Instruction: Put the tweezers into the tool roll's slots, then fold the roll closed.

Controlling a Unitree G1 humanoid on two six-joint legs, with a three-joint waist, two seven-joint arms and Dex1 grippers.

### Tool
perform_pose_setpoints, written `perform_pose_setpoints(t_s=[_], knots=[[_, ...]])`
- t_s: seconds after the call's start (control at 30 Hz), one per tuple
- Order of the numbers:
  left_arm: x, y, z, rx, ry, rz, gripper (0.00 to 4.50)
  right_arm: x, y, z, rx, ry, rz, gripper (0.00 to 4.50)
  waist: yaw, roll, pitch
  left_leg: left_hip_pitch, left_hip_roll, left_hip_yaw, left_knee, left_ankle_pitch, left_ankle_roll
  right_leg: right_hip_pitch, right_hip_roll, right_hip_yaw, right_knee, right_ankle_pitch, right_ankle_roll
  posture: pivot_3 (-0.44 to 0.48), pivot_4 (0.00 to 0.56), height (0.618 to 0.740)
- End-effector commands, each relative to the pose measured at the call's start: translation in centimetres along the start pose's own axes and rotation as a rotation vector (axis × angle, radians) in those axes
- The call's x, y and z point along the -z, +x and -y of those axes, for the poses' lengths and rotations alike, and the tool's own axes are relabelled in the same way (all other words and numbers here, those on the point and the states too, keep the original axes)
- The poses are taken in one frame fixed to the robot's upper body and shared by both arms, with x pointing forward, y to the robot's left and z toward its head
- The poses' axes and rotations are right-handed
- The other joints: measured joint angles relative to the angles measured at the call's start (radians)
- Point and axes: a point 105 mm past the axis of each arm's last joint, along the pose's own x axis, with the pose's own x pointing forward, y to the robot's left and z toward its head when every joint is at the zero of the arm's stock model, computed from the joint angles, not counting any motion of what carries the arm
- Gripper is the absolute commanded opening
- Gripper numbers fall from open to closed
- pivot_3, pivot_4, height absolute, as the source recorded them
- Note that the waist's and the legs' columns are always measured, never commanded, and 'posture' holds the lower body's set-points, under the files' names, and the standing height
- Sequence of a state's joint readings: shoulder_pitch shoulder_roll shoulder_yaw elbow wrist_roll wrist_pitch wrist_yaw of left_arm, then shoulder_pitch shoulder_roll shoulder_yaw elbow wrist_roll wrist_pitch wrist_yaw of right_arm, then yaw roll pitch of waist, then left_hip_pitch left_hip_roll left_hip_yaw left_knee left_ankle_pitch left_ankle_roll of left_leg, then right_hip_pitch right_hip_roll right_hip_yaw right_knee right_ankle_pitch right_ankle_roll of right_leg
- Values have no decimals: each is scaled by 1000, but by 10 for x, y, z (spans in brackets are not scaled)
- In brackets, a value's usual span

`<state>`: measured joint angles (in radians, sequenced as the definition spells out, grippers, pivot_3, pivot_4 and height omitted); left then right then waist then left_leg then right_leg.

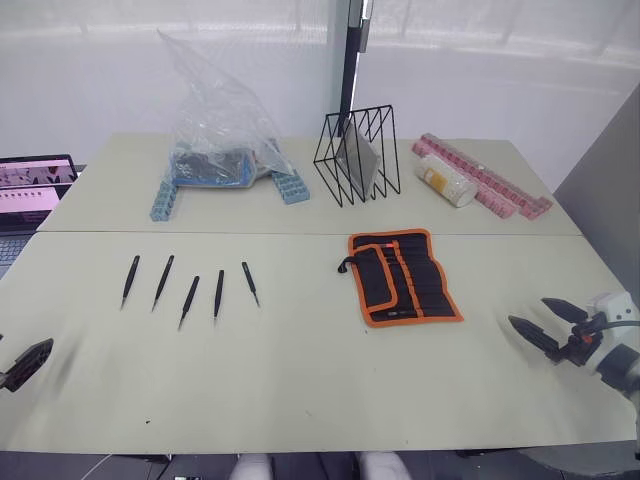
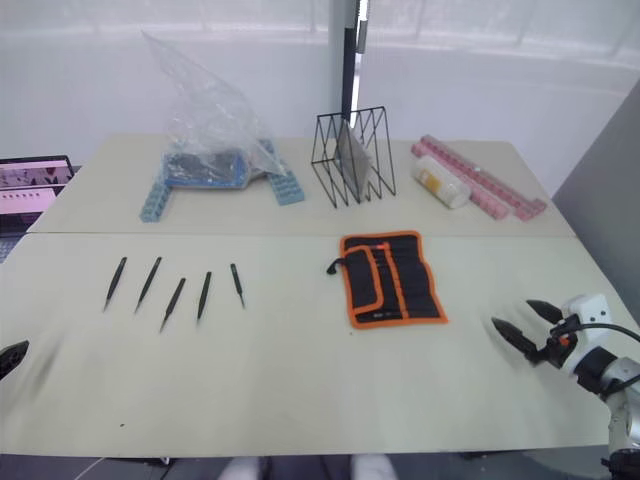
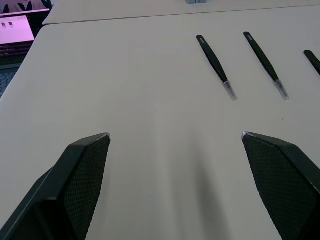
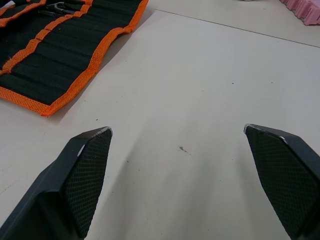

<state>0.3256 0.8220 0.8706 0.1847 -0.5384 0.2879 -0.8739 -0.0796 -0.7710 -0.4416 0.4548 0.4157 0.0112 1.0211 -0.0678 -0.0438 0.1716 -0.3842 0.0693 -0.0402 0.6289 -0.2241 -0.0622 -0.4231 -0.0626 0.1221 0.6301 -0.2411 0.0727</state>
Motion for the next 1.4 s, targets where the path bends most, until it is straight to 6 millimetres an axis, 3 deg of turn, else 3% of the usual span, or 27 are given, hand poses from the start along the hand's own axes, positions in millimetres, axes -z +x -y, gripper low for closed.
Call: perform_pose_setpoints(t_s=[0.03, 0.13, 0.27, 0.33, 0.47, 0.63, 0.9, 1.1, 1.4], knots=[[-14, -2, -2, -18, 30, 48, 4500, -14, 2, 0, 11, -23, 53, 4494, 0, 0, 0, 0, 0, 0, 0, 0, 0, 0, 0, 0, 0, 0, 0, 0, 150, 718], [-20, 4, 13, 19, 35, 95, 4500, -24, 12, -25, -17, 27, 91, 4494, 1, 0, 0, 0, 0, 0, 0, 0, 0, 0, 0, 0, 1, 0, 0, 0, 150, 718], [-27, 10, 48, 126, 22, 169, 4500, -42, 27, -70, -33, 81, 131, 4494, 1, 0, 0, -1, 0, 0, 1, 0, 0, 0, 0, 0, 1, 0, -1, 0, 150, 718], [-34, 12, 60, 151, -4, 231, 4500, -51, 30, -82, -12, 110, 148, 4494, 3, 1, 0, -1, 0, 0, 1, 0, 0, 0, 0, 0, 2, 1, -1, 0, 150, 718], [-30, 16, 120, 374, 43, 183, 4500, -66, 43, -119, -22, 173, 148, 4494, 7, 0, 0, -1, 0, -1, 3, 0, 0, 0, 0, 0, 2, 1, -2, 0, 150, 718], [-40, 18, 157, 540, 16, 195, 4500, -64, 62, -154, -22, 301, 104, 4494, 9, 0, 0, -2, 0, -3, 3, 0, 0, 0, 1, 0, 2, 1, -2, 0, 150, 718], [-46, 15, 191, 671, 10, 188, 4500, -55, 76, -183, -27, 427, 45, 4494, 7, 0, 0, -4, 0, -5, 5, 0, 0, 0, 2, 0, 2, 3, -5, 0, 150, 718], [-47, 13, 200, 704, 17, 180, 4500, -42, 86, -192, -13, 472, 13, 4494, 6, 1, 0, -4, 0, -5, 5, 0, 0, 0, 2, -1, 2, 3, -5, 0, 150, 718], [-48, 11, 208, 740, 51, 173, 4500, -54, 99, -195, -19, 507, 78, 4494, 4, 1, 0, -4, 0, -6, 5, 0, 0, 0, 3, -1, 2, 3, -5, 0, 150, 718]])
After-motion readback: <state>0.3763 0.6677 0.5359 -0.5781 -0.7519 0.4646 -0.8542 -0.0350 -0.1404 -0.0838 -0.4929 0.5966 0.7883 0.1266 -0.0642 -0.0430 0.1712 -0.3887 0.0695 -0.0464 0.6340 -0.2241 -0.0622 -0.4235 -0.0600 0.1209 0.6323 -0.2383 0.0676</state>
